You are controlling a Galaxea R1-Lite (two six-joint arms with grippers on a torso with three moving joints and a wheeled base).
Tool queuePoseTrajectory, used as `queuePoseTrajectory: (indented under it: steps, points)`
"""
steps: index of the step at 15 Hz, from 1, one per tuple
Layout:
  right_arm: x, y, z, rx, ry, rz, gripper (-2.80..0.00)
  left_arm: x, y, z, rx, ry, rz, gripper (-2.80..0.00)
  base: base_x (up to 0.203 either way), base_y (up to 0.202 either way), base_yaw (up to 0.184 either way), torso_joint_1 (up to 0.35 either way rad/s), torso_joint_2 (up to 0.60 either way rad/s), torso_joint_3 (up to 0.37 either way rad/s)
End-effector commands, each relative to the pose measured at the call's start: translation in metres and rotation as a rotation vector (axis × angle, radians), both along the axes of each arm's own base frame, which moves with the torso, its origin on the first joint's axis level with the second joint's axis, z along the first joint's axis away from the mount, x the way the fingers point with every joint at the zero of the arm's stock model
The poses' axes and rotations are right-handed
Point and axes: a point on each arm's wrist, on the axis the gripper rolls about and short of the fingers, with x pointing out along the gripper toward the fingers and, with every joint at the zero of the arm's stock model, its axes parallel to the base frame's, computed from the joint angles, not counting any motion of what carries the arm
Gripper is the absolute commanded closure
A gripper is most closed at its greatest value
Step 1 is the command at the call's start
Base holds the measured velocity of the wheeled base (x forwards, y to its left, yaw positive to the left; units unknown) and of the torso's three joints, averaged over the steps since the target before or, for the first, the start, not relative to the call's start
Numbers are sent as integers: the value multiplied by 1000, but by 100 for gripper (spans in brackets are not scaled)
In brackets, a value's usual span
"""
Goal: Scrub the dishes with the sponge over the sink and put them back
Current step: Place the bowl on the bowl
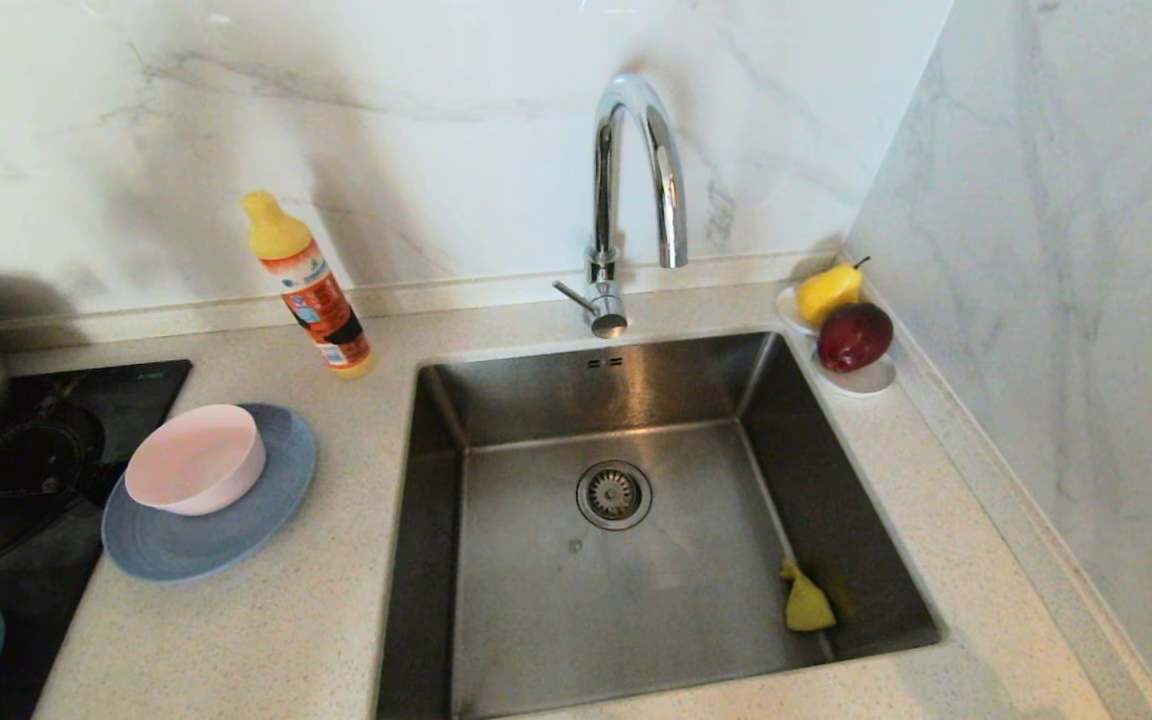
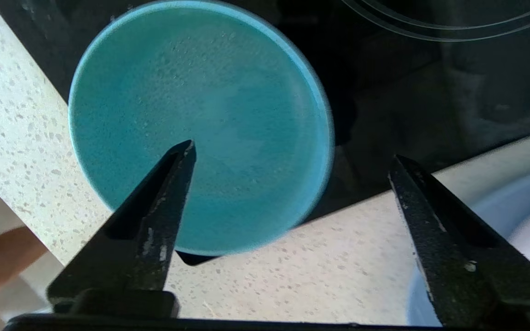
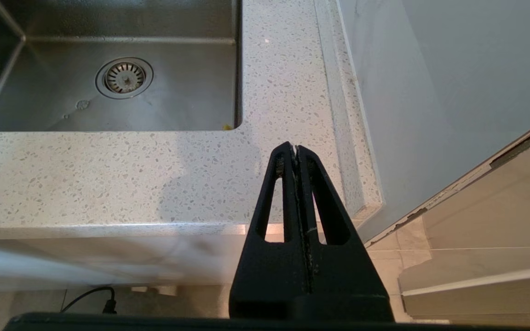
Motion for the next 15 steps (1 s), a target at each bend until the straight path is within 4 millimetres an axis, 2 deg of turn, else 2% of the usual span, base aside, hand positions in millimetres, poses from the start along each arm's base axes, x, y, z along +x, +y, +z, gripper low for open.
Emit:
queuePoseTrajectory:
  steps: [1, 8, 10, 11, 15]
  points:
    - [0, 0, 0, 0, -2, 1, 0, 3, 4, -14, -36, 34, 4, -280, 0, 0, 0, 0, 0, 0]
    - [0, 0, 0, 0, -2, 2, 0, 10, 8, -35, -99, 49, -12, -280, 0, 0, 0, 0, 0, 0]
    - [0, 0, 0, 0, -2, 0, 0, 11, 9, -36, -93, 23, -19, -280, 0, 0, 0, 0, 0, 0]
    - [0, 0, 0, 0, -2, 0, 0, 12, 9, -36, -95, 22, -19, 0, 0, 0, 0, 0, 0, 0]
    - [0, 0, 0, 0, -2, 0, 0, 14, 11, -42, -107, 40, -20, 0, 0, 0, 0, 0, 0, 0]
